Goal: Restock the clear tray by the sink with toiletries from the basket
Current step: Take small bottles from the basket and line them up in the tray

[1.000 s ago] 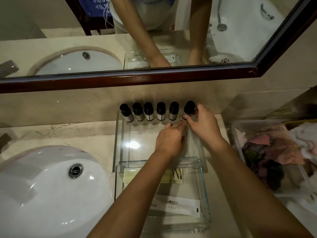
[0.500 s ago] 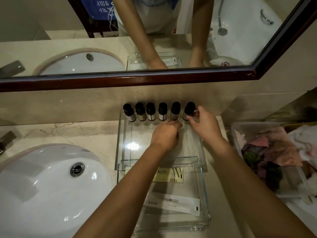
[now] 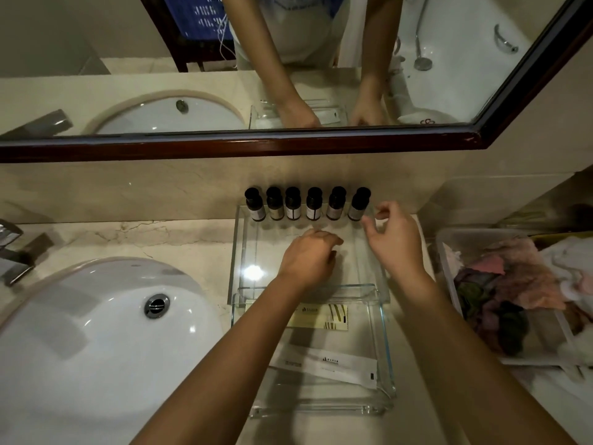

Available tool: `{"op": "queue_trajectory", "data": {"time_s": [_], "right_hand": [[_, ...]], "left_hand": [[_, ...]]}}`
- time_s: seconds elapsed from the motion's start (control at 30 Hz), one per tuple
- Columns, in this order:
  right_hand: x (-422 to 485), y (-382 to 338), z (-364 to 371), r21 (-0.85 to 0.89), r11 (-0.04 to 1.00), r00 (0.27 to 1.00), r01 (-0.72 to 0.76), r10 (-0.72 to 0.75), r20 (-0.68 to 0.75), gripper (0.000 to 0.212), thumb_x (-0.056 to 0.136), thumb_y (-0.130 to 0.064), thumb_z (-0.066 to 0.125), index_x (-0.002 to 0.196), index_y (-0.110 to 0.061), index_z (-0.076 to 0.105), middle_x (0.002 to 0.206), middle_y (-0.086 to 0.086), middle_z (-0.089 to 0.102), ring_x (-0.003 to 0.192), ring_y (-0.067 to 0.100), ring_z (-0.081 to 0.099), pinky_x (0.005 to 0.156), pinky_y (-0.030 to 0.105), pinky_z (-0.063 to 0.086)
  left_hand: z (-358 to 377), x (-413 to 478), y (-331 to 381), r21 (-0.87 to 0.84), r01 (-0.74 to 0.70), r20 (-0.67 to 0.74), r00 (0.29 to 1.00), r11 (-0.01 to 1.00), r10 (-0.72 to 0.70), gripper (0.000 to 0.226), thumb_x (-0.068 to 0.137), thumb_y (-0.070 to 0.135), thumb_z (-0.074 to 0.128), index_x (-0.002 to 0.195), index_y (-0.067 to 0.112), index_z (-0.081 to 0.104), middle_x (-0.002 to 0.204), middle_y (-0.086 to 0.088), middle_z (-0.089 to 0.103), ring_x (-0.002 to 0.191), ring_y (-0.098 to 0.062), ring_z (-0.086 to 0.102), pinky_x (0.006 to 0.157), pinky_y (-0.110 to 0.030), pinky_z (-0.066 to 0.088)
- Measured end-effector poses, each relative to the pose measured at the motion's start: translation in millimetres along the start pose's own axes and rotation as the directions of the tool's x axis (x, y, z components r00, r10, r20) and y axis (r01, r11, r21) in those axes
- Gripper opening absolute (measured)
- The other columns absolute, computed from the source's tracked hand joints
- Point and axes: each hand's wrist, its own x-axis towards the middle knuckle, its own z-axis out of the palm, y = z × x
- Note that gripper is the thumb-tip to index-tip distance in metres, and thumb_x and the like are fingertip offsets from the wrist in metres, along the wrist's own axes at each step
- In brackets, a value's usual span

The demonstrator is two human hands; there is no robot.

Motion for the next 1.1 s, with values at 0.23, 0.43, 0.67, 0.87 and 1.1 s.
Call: {"op": "queue_trajectory", "data": {"time_s": [0.23,0.43,0.67,0.87,1.1], "right_hand": [[-64,-37,-14,-0.138,0.967,0.950,0.215,-0.174,0.260,0.034,0.092,-0.032,0.054,0.120,-0.014,0.057,0.126,0.006,0.056,0.121,0.024,0.043,0.094,0.031,0.036],[-130,-88,-10,-0.178,0.863,0.716,0.472,-0.258,0.649,0.036,0.094,-0.035,0.050,0.126,-0.018,0.052,0.129,0.005,0.052,0.115,0.023,0.051,0.093,0.032,0.042],[-263,-174,49,-0.069,0.733,0.484,0.677,-0.373,0.792,0.036,0.094,-0.034,0.050,0.126,-0.017,0.053,0.129,0.007,0.055,0.116,0.023,0.053,0.096,0.032,0.043],[-453,-287,87,0.236,0.543,0.137,0.806,-0.559,0.817,0.034,0.095,-0.028,0.050,0.126,-0.015,0.053,0.129,0.007,0.055,0.116,0.023,0.052,0.094,0.031,0.040],[-697,-382,107,0.576,0.182,-0.357,0.797,-0.627,0.692,0.032,0.093,-0.025,0.055,0.121,-0.009,0.059,0.125,0.010,0.060,0.118,0.025,0.054,0.094,0.027,0.037]], "left_hand": [[-28,-83,-18,-0.002,0.136,0.119,0.984,0.991,-0.135,0.037,0.096,0.025,0.047,0.132,0.021,0.050,0.131,-0.001,0.058,0.118,-0.020,0.053,0.093,-0.034,0.047],[-57,-215,-47,-0.006,0.339,0.125,0.934,0.941,-0.335,0.039,0.096,0.036,0.045,0.134,0.028,0.046,0.131,0.005,0.057,0.116,-0.017,0.054,0.089,-0.030,0.045],[-58,-464,-95,-0.133,0.700,0.106,0.714,0.702,-0.692,0.037,0.095,0.037,0.048,0.130,0.026,0.050,0.125,0.002,0.060,0.111,-0.016,0.058,0.091,-0.027,0.045],[-41,-719,-71,-0.267,0.885,0.022,0.401,0.381,-0.916,0.038,0.093,0.035,0.050,0.128,0.022,0.053,0.122,0.002,0.062,0.111,-0.017,0.058,0.094,-0.031,0.046],[-2,-979,43,-0.453,0.879,-0.005,-0.168,-0.148,-0.986,0.037,0.094,0.030,0.052,0.129,0.018,0.053,0.119,-0.001,0.064,0.107,-0.020,0.060,0.091,-0.026,0.042]]}}
